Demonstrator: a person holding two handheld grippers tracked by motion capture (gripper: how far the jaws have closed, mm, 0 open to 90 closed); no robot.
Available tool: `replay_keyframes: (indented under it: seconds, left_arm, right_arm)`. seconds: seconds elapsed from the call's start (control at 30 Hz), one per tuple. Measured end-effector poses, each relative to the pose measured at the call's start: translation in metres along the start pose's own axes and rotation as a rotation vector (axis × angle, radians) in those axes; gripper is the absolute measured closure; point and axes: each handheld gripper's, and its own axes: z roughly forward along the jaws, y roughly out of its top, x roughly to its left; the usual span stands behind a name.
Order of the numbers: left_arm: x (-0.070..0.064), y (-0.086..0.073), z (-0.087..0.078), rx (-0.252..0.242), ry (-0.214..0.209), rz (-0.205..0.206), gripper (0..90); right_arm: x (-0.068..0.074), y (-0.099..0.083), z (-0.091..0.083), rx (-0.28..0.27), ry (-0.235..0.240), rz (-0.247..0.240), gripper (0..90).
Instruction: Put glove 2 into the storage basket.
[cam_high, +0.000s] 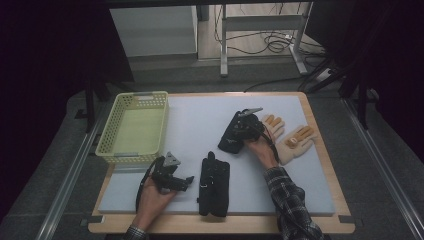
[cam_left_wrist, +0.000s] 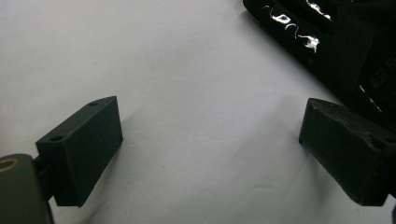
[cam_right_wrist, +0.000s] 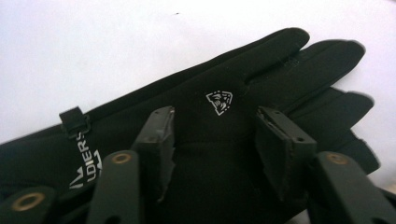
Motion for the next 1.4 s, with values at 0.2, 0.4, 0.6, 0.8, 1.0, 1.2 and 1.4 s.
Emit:
replay_keyframes:
  seconds: [0.2,0.4,0.6,0.8,1.0,1.2,1.4]
  left_arm:
    - [0.000,0.000,0.000,-0.002,0.000,-0.002,6.1]
    - [0.000,0.000,0.000,-0.002,0.000,-0.002,6.1]
    - [0.000,0.000,0.000,0.000,0.000,-0.001,6.1]
    - [0.000,0.000,0.000,-0.003,0.000,-0.003,6.1]
    - [0.000,0.000,0.000,0.003,0.000,0.004,6.1]
    - [0.000,0.000,0.000,0.003,0.000,0.004,6.1]
    - [0.000,0.000,0.000,0.002,0.001,0.006,6.1]
  right_arm:
    - [0.003,0.001,0.000,-0.007,-0.007,0.013,72.7]
    - [0.001,0.000,-0.003,-0.018,0.009,0.031,81.1]
    - [0.001,0.003,-0.013,-0.037,0.019,0.029,81.3]
    - [0.005,0.008,-0.035,-0.088,0.050,0.021,81.3]
    - [0.014,0.009,-0.059,-0.134,0.098,0.012,81.2]
    - [0.029,0.011,-0.082,-0.168,0.148,-0.003,81.2]
    - [0.057,0.005,-0.102,-0.182,0.211,-0.045,81.1]
